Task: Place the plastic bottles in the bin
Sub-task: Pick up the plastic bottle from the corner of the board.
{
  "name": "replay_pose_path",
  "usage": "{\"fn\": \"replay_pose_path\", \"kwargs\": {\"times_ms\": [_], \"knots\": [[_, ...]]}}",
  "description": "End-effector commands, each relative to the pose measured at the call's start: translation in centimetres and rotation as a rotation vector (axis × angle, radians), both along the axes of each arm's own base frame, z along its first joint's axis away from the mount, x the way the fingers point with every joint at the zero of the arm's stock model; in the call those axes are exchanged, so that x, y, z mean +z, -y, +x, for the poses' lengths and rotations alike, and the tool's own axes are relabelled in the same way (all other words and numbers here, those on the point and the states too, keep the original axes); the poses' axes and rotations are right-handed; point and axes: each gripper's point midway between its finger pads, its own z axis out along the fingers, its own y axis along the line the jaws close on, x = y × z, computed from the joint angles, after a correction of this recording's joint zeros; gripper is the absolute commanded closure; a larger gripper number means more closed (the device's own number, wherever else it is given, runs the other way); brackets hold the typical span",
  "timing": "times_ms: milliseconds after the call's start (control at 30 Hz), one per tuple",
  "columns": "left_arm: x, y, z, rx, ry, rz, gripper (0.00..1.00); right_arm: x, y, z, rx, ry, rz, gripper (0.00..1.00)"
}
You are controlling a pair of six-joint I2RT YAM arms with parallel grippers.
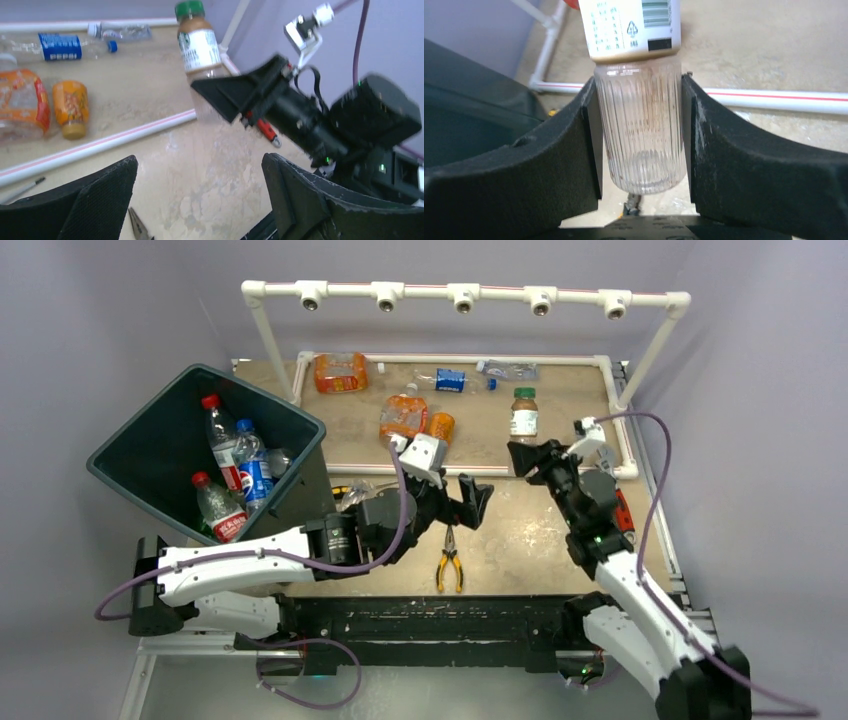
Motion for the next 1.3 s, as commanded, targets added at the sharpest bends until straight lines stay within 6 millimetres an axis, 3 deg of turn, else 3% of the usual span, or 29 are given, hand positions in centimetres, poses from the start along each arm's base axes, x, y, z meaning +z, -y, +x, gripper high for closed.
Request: {"fn": "replay_pose_path", "kwargs": {"times_ms": [0,100,233,467,567,633,733,867,1033,1267], "knots": [[4.3,-0.1,0.7,0.022,0.094,0.061,0.05,1.4,-2.1,-4.8,0.191,0.110,0.035,0.71],[5.7,-1.3,1.5,0.102,0.112,-0.013,0.03,2.0,-3.6,-8.9,0.347,0.199,0.076,0.72],[5.0,-5.1,2.5,0.276,0.066,-0.155,0.01,4.0,-4.0,-13.9,0.464,0.346,0.162,0.73],[4.7,-4.7,0.7,0.147,0.007,-0.186,0.01,6.2,-5.4,-16.8,0.603,0.437,0.142,0.73],[5.7,-5.1,-0.7,0.058,0.007,-0.316,0.01,6.6,-6.1,-18.0,0.677,0.474,0.175,0.73],[7.7,-6.4,-2.0,-0.016,0.059,-0.507,0.01,6.3,-6.4,-18.7,0.722,0.498,0.198,0.73],[8.4,-7.4,-3.7,-0.113,0.157,-0.542,0.01,6.0,-6.8,-19.6,0.783,0.511,0.217,0.73],[8.9,-4.6,-4.8,-0.225,0.202,-0.422,0.01,6.3,-7.3,-20.8,0.849,0.542,0.196,0.73],[7.9,-0.6,-4.9,-0.297,0.192,-0.312,0.01,7.1,-7.5,-21.8,0.898,0.565,0.174,0.73],[8.2,-1.1,-5.3,-0.312,0.240,-0.368,0.01,7.1,-7.3,-22.4,0.905,0.577,0.202,0.73]]}}
